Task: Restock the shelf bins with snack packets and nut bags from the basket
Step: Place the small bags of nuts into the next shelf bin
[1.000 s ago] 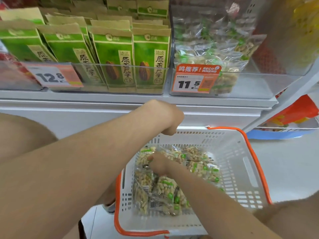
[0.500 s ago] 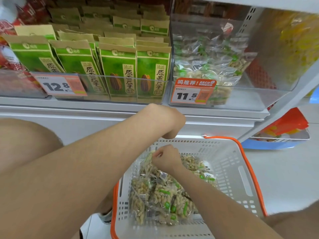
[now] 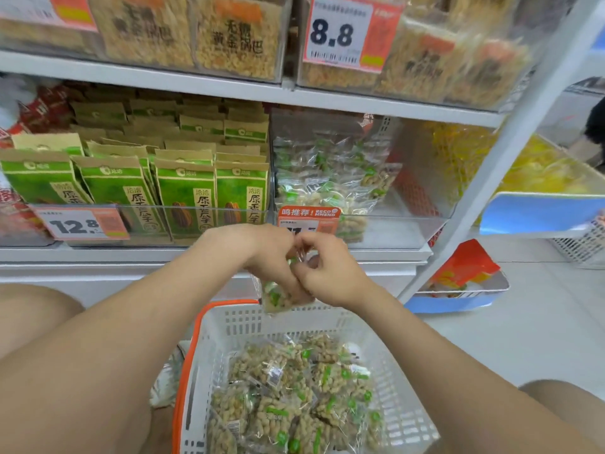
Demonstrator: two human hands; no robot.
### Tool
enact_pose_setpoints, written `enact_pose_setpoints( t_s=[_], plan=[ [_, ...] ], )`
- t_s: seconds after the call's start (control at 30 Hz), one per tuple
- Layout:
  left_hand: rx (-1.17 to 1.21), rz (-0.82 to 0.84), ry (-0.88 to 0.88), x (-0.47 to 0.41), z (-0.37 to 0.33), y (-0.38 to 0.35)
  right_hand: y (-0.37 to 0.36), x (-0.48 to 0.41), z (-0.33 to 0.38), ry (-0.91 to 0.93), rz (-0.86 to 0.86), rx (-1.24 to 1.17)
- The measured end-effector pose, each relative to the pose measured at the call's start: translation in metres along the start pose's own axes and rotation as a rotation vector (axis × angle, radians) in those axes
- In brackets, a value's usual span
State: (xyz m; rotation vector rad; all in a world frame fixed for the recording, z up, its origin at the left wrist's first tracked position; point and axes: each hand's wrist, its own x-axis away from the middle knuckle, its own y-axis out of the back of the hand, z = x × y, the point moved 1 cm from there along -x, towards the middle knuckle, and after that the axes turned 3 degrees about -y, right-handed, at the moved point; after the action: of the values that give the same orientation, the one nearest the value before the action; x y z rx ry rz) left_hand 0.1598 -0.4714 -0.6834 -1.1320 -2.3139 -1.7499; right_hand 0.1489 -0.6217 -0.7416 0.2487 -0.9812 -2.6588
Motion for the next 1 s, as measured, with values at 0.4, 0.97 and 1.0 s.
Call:
enact_pose_setpoints(
  t_s=[0.4,0.97,1.0],
  plan=[
    [0.423,-0.726,-0.105,-0.012,-0.050,0.041,0.110,-0.020,0.036,-0.012,-0.598,-0.173],
    [0.094,-0.886,0.007,-0.066,-0.076,0.033,0.162,-0.028,-0.029,-0.166,-0.702,-0.208],
    [-0.076,-0.860,0.046,-0.068,-0.073,0.030,0.165,-0.028,-0.034,-0.138,-0.745,-0.110]
  ],
)
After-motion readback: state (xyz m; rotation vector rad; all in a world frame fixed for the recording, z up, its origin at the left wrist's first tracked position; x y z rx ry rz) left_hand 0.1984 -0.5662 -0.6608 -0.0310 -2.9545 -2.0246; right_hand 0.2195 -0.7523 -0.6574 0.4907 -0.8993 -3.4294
